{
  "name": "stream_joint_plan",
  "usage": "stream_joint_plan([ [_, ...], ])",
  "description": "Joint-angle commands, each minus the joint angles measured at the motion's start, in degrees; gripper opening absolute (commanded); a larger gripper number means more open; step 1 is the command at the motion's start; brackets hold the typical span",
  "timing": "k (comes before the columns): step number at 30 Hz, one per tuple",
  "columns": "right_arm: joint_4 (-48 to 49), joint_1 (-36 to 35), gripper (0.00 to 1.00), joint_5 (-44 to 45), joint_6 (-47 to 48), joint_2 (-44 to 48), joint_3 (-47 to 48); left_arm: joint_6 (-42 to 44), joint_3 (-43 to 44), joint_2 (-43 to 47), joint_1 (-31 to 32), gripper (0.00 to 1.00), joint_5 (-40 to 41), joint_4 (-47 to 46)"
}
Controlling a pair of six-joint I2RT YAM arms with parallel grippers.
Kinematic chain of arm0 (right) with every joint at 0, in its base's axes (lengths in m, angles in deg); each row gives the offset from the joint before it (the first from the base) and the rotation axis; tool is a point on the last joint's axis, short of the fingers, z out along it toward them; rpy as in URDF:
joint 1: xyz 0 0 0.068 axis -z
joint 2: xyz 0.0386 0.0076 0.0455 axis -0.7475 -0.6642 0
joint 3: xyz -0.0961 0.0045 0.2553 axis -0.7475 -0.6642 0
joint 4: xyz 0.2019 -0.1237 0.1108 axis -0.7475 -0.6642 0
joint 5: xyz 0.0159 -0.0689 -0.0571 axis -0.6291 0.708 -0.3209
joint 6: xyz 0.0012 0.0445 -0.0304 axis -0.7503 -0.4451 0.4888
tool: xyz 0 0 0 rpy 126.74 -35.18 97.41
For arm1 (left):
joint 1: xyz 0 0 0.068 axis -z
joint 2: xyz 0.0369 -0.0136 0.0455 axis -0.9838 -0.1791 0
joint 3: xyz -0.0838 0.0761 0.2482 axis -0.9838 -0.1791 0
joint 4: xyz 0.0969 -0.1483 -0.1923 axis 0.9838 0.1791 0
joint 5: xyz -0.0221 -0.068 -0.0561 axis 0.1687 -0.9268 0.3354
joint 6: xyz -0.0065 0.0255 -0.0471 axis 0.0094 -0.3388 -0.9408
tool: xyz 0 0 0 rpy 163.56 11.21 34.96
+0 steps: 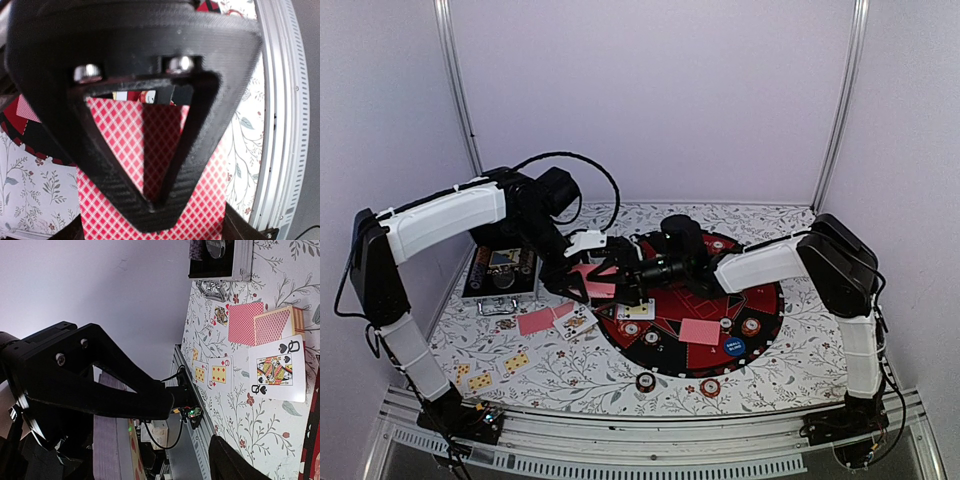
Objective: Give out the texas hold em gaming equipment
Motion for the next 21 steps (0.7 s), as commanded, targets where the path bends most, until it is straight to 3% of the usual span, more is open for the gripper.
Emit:
stream_joint_plan([
  [1,-2.78,0.73,0.62,1.53,0.74,1.64,-2.74,-0.06,2.01,0.65,-0.13,0.36,-1.35,-0.48],
  [21,-2.88,3.63,0.36,0.49,2.53,8.67,-8.21,0.02,1.70,0.53,-0.30,0.35,-0.90,-0.26],
])
